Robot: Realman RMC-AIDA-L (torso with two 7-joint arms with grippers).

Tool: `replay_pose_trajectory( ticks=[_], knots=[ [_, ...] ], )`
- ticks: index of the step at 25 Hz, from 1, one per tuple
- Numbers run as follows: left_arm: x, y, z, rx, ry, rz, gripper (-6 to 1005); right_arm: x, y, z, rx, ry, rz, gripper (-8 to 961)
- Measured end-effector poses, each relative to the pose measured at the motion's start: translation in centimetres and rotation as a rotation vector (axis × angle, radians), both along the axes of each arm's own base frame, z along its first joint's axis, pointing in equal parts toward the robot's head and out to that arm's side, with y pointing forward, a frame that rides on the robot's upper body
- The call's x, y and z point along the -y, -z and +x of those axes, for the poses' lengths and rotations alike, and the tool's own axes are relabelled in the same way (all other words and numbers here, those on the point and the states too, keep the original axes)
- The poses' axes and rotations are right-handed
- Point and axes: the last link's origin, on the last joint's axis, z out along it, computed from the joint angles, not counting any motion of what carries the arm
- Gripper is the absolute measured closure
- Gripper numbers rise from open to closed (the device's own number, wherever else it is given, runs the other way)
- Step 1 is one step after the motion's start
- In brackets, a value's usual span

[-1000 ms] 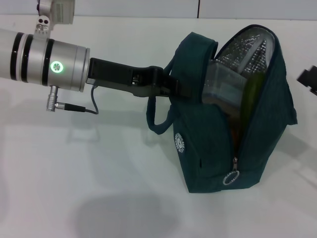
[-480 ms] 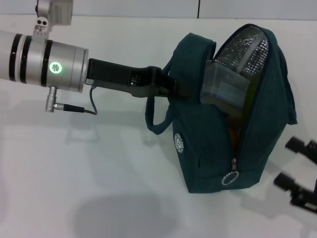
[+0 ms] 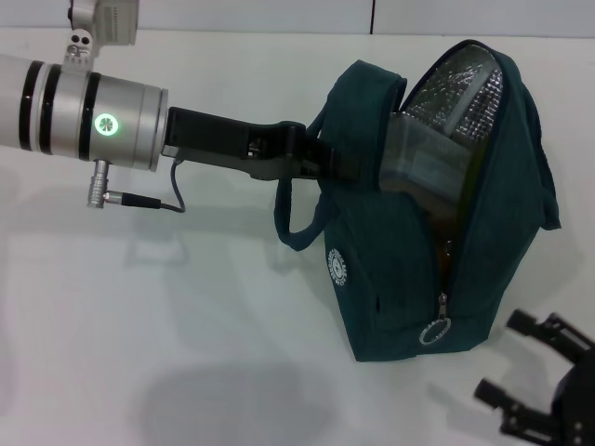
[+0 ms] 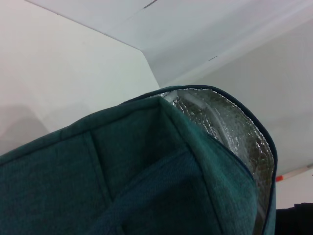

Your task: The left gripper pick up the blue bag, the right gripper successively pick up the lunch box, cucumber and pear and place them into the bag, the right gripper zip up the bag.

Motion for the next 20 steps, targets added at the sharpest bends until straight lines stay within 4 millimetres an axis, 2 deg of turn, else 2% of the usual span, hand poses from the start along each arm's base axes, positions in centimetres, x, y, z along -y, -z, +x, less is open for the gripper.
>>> replay_pose_trajectory(
  ticks=[8,20],
  knots=[
    [0.0,0.1,0.1,0.002,0.002,-0.001,933,-0.8,1.6,-1.0,0.067,-0.094,-0.090,78],
    [0.0,0.2,0.4,0.008,0.008,-0.003,933,-3.7,1.8,-2.4,0.063,-0.099,-0.120,81]
  ],
)
